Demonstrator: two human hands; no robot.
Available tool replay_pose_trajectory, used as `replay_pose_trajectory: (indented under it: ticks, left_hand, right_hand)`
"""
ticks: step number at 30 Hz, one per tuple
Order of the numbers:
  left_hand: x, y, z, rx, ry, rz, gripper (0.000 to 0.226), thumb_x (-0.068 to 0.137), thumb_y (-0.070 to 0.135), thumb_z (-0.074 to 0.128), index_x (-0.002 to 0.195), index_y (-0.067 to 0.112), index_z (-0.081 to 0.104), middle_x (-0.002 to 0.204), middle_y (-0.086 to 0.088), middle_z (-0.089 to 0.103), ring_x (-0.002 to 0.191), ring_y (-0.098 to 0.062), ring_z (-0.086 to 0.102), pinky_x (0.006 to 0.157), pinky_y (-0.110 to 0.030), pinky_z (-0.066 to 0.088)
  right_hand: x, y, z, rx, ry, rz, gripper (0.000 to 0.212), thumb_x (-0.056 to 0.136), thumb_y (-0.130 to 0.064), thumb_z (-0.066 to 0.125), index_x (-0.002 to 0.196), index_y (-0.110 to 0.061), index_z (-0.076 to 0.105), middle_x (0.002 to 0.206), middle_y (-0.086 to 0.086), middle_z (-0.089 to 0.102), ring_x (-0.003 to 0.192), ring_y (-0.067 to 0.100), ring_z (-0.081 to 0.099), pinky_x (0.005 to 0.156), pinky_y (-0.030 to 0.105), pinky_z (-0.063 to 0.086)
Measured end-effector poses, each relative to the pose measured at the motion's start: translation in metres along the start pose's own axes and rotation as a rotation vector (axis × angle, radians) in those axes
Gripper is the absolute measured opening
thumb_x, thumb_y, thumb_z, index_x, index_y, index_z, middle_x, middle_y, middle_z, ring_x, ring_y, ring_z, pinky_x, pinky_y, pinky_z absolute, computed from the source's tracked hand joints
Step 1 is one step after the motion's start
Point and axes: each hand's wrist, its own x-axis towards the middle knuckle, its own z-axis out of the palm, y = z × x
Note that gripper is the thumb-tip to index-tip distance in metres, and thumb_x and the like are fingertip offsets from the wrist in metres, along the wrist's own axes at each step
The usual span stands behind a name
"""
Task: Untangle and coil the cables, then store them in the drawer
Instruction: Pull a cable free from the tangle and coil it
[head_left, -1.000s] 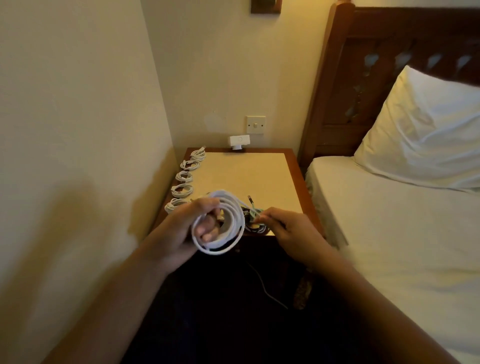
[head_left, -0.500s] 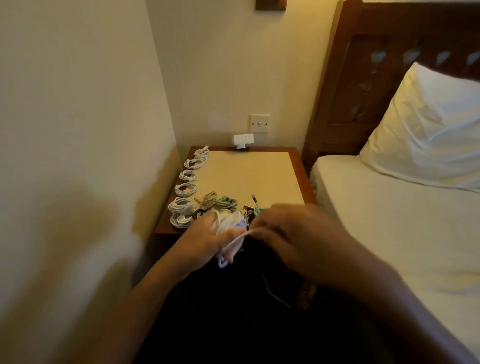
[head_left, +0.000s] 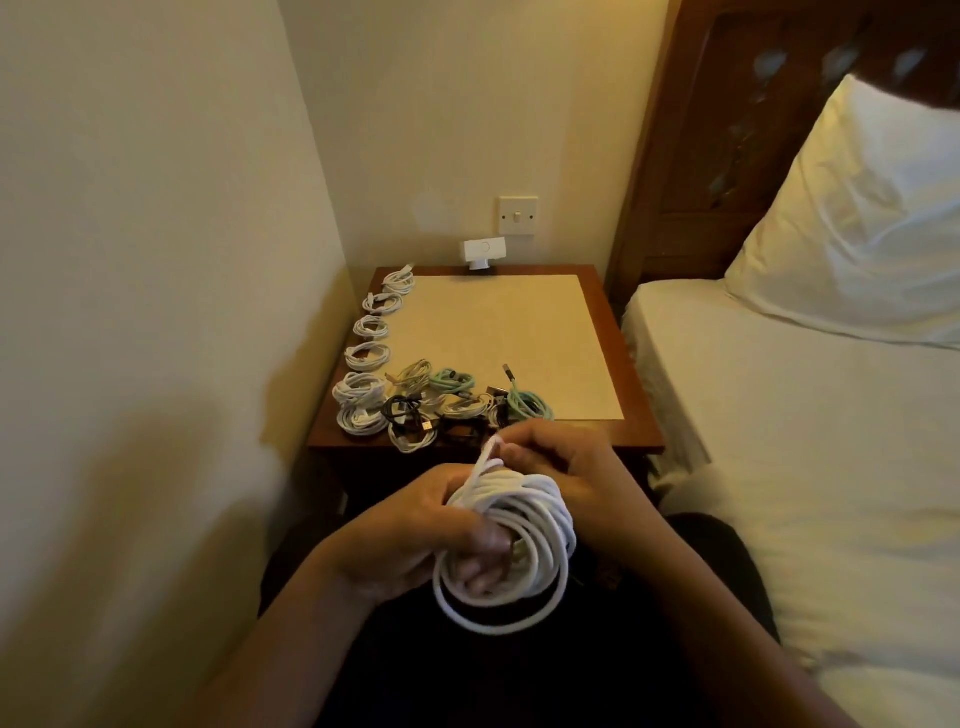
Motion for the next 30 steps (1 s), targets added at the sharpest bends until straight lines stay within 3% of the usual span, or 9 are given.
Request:
replay_pose_trajectory:
  ticks: [2,4,6,9,13,20,23,26,30]
  left_hand:
    - [0.0,0.0,-0.005,-0.042,0.062,-0.029,0.033,0.078,0.009,0.07,0.099,-0.016,0.061,0.057,-0.011,0.056,0.048,-0.016,0.055,0.054,-0.023,0.05]
    - [0.001,-0.003,-0.01,-0.035,0.117,-0.042,0.023,0.078,0.008,0.07,0.093,-0.009,0.065,0.058,-0.007,0.059,0.052,-0.016,0.058,0.058,-0.025,0.051]
    - [0.002,-0.005,-0.011,0.015,0.203,-0.061,0.016,0.078,0.005,0.071,0.094,0.002,0.074,0.074,-0.013,0.068,0.067,-0.021,0.067,0.067,-0.028,0.056]
    - [0.008,-0.014,-0.011,0.056,0.391,0.007,0.044,0.076,0.006,0.078,0.118,0.002,0.068,0.108,-0.02,0.072,0.097,-0.031,0.07,0.084,-0.035,0.059]
    - [0.011,-0.023,-0.004,-0.056,0.52,0.143,0.043,0.081,0.012,0.077,0.122,0.005,0.069,0.115,-0.02,0.072,0.102,-0.031,0.071,0.086,-0.035,0.058]
    - [0.008,-0.017,0.015,-0.087,0.46,0.167,0.038,0.078,0.015,0.081,0.115,0.009,0.075,0.111,-0.022,0.073,0.098,-0.031,0.072,0.084,-0.035,0.058]
    - [0.011,-0.014,0.021,0.063,0.528,0.18,0.029,0.086,0.008,0.076,0.114,0.017,0.076,0.111,-0.014,0.075,0.102,-0.028,0.072,0.085,-0.033,0.058]
    - [0.011,-0.01,0.023,0.252,0.618,0.18,0.029,0.091,0.011,0.072,0.116,0.025,0.076,0.11,-0.001,0.076,0.105,-0.018,0.072,0.087,-0.029,0.058]
    - [0.008,-0.013,0.024,0.461,0.704,0.17,0.03,0.093,0.016,0.072,0.118,0.033,0.074,0.107,0.013,0.076,0.101,-0.007,0.071,0.082,-0.019,0.055]
  right_hand:
    - [-0.009,-0.001,-0.001,0.167,-0.026,0.138,0.015,0.102,-0.025,0.061,0.099,-0.024,0.076,0.09,-0.005,0.075,0.081,0.009,0.068,0.074,0.027,0.054]
    - [-0.015,0.001,-0.001,0.235,-0.057,0.247,0.02,0.106,-0.023,0.055,0.102,-0.021,0.075,0.09,-0.003,0.074,0.081,0.008,0.066,0.076,0.026,0.052]
    - [-0.019,0.004,0.0,0.255,-0.043,0.316,0.023,0.107,-0.025,0.052,0.102,-0.023,0.074,0.093,0.0,0.074,0.082,0.012,0.066,0.079,0.033,0.053]
    - [-0.023,0.009,0.0,0.39,0.033,0.409,0.025,0.106,-0.03,0.052,0.1,-0.025,0.076,0.096,0.007,0.076,0.084,0.024,0.068,0.083,0.045,0.055]
    - [-0.027,0.013,-0.005,0.501,0.011,0.449,0.026,0.106,-0.027,0.051,0.105,-0.023,0.077,0.106,0.014,0.075,0.101,0.035,0.07,0.099,0.054,0.055]
    - [-0.023,0.022,-0.009,0.2,-0.006,0.314,0.018,0.098,-0.02,0.068,0.108,-0.032,0.078,0.111,-0.004,0.076,0.106,0.015,0.071,0.1,0.047,0.056]
    - [-0.024,0.021,-0.004,0.372,-0.039,0.266,0.021,0.084,-0.015,0.075,0.105,-0.02,0.078,0.101,-0.002,0.079,0.098,0.014,0.074,0.085,0.028,0.06]
    - [-0.026,0.023,0.002,0.622,-0.031,0.37,0.023,0.084,-0.013,0.071,0.105,-0.015,0.08,0.105,0.014,0.077,0.097,0.027,0.074,0.085,0.036,0.061]
    - [-0.027,0.03,0.006,0.773,-0.007,0.549,0.028,0.091,-0.016,0.064,0.116,-0.01,0.076,0.109,0.019,0.075,0.094,0.028,0.072,0.084,0.037,0.061]
